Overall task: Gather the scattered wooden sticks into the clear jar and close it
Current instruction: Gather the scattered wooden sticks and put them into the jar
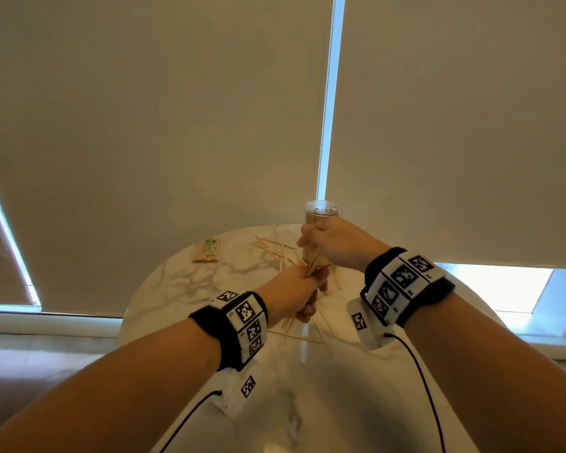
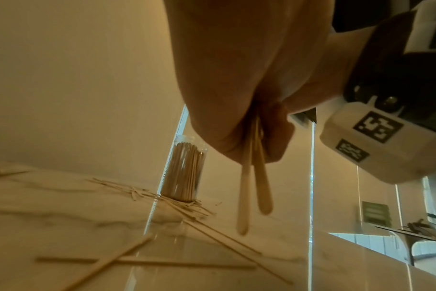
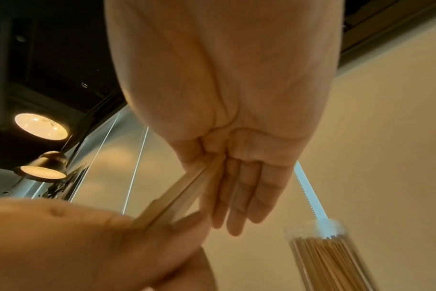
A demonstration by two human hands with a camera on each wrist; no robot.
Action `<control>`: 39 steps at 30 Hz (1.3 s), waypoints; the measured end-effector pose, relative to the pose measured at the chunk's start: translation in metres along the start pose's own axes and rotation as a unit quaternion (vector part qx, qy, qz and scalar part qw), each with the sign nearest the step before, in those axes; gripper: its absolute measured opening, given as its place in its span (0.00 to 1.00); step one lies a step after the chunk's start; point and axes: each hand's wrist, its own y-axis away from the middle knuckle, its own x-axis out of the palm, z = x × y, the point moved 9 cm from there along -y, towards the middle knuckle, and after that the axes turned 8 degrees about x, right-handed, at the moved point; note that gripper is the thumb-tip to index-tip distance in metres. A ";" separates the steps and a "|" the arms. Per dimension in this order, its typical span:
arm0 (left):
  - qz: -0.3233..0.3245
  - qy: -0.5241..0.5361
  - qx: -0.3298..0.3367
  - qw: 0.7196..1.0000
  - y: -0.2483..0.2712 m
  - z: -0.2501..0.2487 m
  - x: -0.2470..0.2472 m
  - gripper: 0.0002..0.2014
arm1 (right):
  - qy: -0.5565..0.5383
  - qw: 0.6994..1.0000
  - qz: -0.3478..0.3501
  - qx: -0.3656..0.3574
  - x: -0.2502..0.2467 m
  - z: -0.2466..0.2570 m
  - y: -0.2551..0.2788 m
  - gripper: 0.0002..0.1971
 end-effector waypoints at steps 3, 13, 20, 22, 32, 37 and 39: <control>-0.022 0.000 -0.007 1.000 0.001 0.002 -0.011 0.14 | 0.014 1.000 0.010 -0.010 0.016 -0.007 0.001 0.22; -0.014 -0.428 -0.062 0.902 0.005 0.026 -0.086 0.22 | 0.216 0.963 0.097 0.126 0.065 -0.076 0.004 0.34; 0.057 -0.517 -0.128 0.844 0.009 0.073 -0.068 0.23 | 0.333 0.917 0.160 0.151 0.097 -0.095 0.018 0.30; 0.060 -0.520 -0.128 0.843 0.009 0.070 -0.063 0.16 | 0.338 0.919 0.147 0.138 0.096 -0.088 0.020 0.24; 0.117 -0.586 -0.154 0.787 0.018 0.071 -0.049 0.17 | 0.351 0.913 0.168 0.128 0.089 -0.095 0.043 0.12; 0.107 -0.568 -0.158 0.801 0.024 0.064 -0.056 0.15 | 0.343 0.913 0.160 0.151 0.083 -0.102 0.050 0.16; 0.091 -0.473 -0.179 0.858 0.026 0.068 -0.061 0.14 | 0.366 0.904 0.162 0.149 0.083 -0.101 0.053 0.11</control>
